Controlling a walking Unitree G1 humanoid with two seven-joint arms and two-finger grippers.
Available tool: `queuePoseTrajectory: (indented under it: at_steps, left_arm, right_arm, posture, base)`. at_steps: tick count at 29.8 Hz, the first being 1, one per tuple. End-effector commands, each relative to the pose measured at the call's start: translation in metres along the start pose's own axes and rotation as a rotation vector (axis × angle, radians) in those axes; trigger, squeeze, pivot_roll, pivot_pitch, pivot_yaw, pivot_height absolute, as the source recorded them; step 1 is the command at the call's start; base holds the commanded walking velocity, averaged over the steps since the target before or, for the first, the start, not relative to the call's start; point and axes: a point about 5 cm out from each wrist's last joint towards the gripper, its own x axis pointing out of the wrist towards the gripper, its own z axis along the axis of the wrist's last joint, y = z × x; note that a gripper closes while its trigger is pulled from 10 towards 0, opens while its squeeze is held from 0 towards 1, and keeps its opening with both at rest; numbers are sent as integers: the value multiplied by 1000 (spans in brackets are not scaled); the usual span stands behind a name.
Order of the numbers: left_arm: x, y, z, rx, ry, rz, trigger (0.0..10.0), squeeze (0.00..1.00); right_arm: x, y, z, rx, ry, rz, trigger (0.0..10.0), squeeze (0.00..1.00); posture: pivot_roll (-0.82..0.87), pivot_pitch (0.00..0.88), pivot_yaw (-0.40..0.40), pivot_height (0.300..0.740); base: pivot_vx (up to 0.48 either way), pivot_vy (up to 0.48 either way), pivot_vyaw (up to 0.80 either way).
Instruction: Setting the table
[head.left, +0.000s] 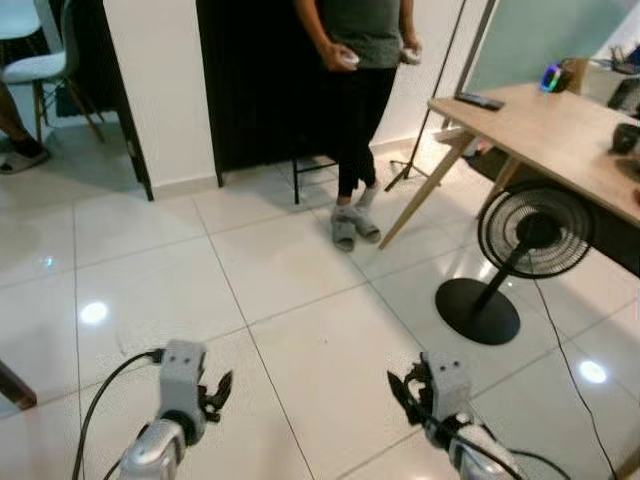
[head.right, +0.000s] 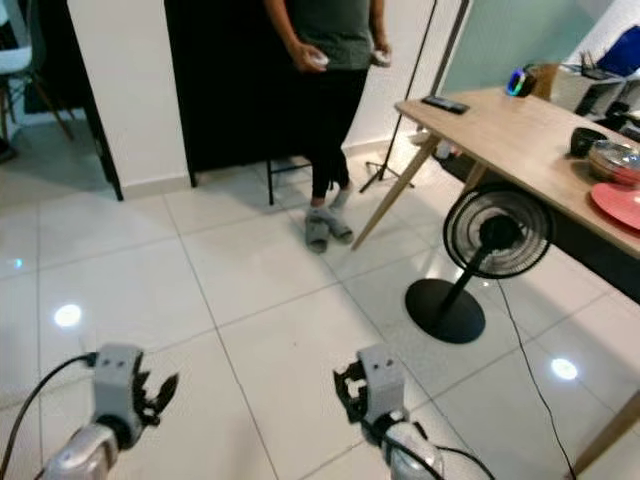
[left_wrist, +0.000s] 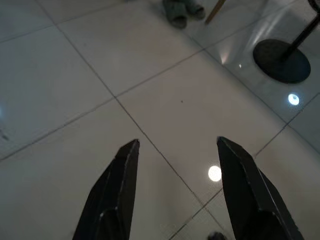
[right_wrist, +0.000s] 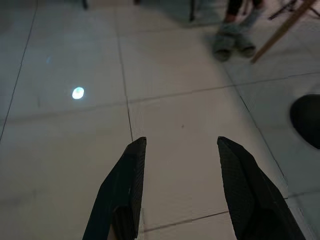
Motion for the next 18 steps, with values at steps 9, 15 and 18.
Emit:
queuePoseTrajectory:
  at_steps: [9,15,18]
  left_arm:
    - [1,-11,-11,21,46,-39,10000,35]
    - [2,-9,-10,31,50,-47,10000,31]
    - [2,-9,-11,23,49,-42,10000,27]
  right_arm:
    - [-6,5,-16,53,24,-54,10000,0]
    - [-4,10,-14,49,9,-55,10000,0]
    - [-4,9,-13,41,9,-50,10000,0]
  posture:
    - [-80,0,113,740]
    - [-78,0,114,740]
    - [-78,0,106,740]
  base:
    - [0,0,-782]
    - [0,0,-781]
    - [0,0,-781]
